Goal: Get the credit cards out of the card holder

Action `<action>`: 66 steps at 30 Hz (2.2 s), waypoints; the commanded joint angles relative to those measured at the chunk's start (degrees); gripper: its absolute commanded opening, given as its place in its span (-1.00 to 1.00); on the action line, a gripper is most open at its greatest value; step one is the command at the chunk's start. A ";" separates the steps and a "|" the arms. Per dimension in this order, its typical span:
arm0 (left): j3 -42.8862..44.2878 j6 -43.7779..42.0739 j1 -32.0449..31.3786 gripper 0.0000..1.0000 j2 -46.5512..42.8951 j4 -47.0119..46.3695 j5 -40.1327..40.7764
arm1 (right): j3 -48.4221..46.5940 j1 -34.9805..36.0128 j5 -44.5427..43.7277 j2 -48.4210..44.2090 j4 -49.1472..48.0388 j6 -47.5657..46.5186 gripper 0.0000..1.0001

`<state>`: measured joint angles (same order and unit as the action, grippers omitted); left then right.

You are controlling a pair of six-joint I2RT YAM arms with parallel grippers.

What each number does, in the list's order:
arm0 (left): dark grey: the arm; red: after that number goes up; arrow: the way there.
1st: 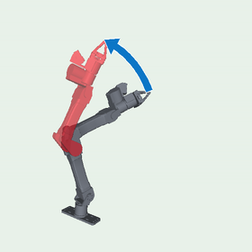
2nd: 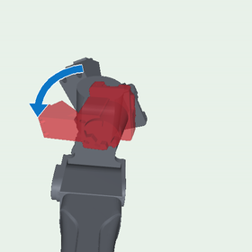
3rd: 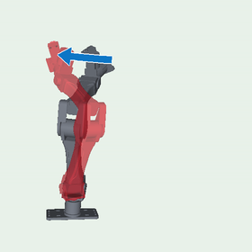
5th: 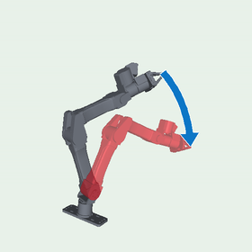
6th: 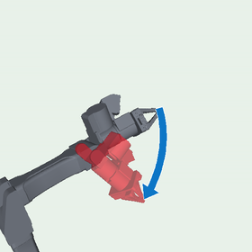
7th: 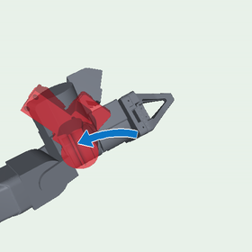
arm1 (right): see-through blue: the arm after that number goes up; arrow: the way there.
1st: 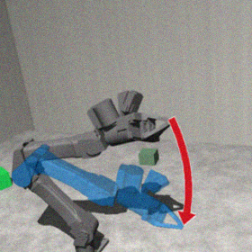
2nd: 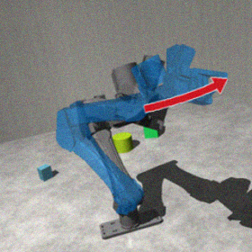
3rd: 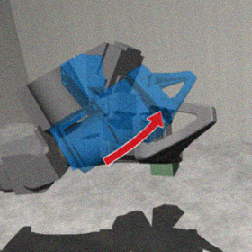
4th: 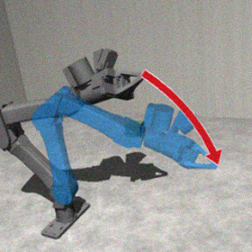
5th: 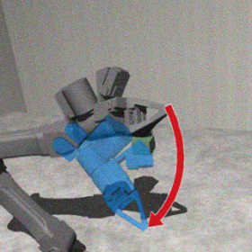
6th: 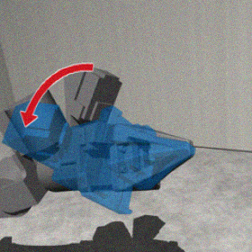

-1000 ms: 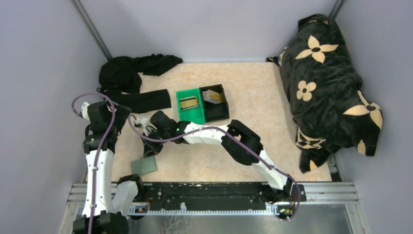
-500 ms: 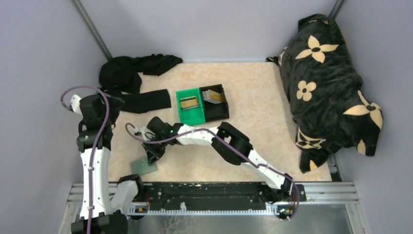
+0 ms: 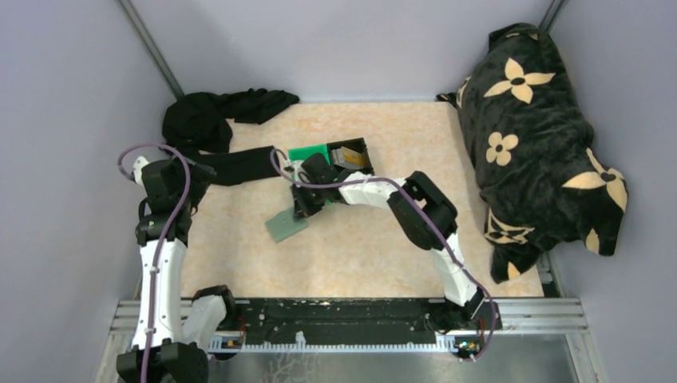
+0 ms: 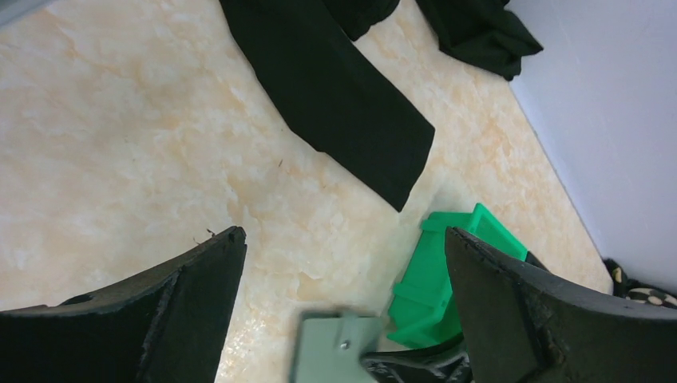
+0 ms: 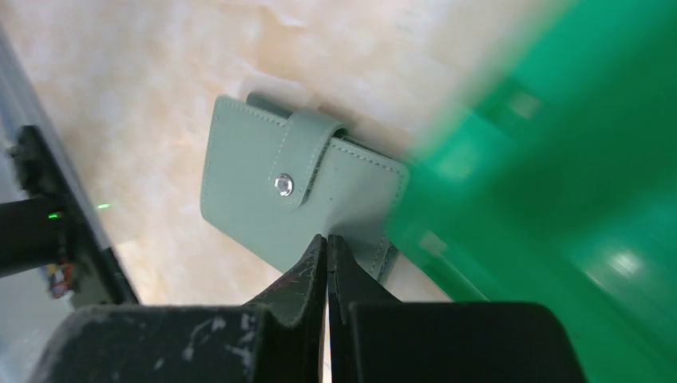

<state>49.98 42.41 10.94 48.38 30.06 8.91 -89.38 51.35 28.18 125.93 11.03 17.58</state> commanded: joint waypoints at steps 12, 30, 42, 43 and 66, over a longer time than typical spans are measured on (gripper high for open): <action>-17.63 2.09 -9.15 0.52 -0.09 -17.59 -15.71 | 9.53 -0.80 -13.21 -20.26 0.53 -3.00 -1.00; -21.14 3.56 -19.33 0.99 4.02 -18.87 -7.78 | 9.50 2.45 -17.92 -11.20 2.44 -6.51 -1.00; -24.71 5.52 -22.49 0.75 7.92 -26.25 -11.93 | 21.26 12.70 -18.31 -20.50 -1.13 -4.60 -1.00; -24.75 5.57 -22.94 0.75 8.14 -26.29 -11.83 | 20.80 12.72 -18.46 -20.79 -1.77 -4.30 -1.00; -33.91 10.68 -27.65 0.50 -4.71 -25.83 -25.84 | 16.91 6.86 -30.90 -28.14 -0.48 -8.89 -0.91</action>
<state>21.19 49.50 -14.96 41.82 10.83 -6.68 -75.16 60.64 -2.42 104.03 13.54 6.28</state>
